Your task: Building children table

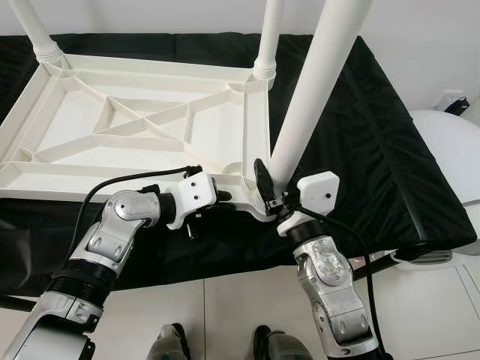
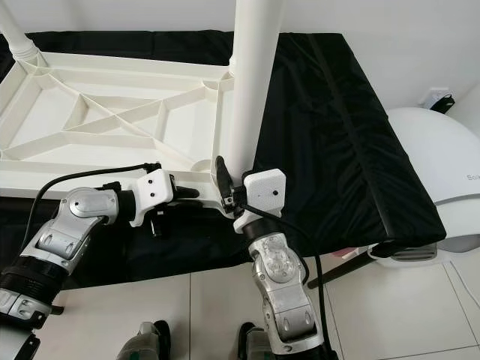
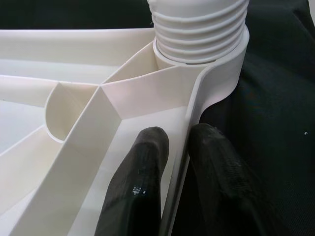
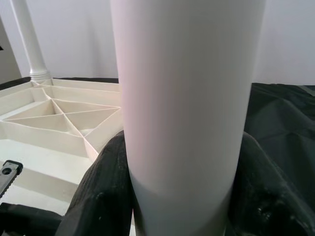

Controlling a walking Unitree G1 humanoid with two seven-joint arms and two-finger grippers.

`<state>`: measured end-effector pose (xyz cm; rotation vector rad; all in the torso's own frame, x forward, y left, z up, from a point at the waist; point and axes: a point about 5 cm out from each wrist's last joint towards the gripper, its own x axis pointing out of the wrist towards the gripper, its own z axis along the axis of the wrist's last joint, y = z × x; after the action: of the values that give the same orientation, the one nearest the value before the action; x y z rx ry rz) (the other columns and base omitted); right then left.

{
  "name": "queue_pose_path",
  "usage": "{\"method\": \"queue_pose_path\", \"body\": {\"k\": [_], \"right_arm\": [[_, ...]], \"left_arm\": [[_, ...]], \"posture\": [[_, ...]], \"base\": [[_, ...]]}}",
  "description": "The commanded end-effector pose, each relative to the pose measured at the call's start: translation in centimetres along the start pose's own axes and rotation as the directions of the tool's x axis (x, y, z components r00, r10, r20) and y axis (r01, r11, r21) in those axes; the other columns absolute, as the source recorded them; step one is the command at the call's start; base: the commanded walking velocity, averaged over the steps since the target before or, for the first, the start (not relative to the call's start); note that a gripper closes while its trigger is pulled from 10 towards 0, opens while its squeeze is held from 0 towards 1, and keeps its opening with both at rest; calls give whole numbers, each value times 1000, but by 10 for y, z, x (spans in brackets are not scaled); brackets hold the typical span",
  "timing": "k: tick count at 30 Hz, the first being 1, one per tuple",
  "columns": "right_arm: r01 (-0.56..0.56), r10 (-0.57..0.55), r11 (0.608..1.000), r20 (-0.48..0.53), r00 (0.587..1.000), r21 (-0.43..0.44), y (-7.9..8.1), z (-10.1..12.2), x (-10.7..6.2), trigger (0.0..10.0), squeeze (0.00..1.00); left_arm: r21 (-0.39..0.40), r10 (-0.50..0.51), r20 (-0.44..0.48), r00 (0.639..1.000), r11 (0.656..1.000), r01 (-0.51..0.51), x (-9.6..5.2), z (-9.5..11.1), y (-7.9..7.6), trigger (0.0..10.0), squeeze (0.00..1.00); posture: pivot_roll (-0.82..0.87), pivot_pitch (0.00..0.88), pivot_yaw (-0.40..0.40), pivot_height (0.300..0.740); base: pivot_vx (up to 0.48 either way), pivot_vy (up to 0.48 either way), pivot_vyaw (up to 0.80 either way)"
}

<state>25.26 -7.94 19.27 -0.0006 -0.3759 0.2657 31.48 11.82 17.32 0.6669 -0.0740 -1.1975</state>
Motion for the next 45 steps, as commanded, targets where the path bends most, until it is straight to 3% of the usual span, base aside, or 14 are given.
{"method": "queue_pose_path", "body": {"k": [1, 43, 44, 45], "right_arm": [[66, -67, 998, -221, 973, -13, -7, -38, -13, 10000, 0], [109, -114, 993, -221, 969, -37, -9, -38, -16, 10000, 0], [110, -115, 993, -220, 969, -38, -9, -38, -15, 10000, 259], [111, -117, 993, -218, 969, -40, -10, -38, -15, 10000, 259]], "left_arm": [[-18, 42, -7, 999, 999, -42, -8, -3, 3, 10000, 0], [-18, 39, -2, 999, 999, -39, -7, -3, 1, 10000, 0], [-17, 38, -2, 999, 999, -38, -7, -3, 1, 10000, 0], [-18, 38, -2, 999, 999, -38, -7, -3, 1, 10000, 0]], "posture": [[97, 255, -10, 740], [96, 243, -12, 740], [96, 243, -13, 740], [97, 244, -13, 740]], "base": [[0, 0, 0], [0, 0, 0], [0, 0, 0], [0, 0, 0]]}}
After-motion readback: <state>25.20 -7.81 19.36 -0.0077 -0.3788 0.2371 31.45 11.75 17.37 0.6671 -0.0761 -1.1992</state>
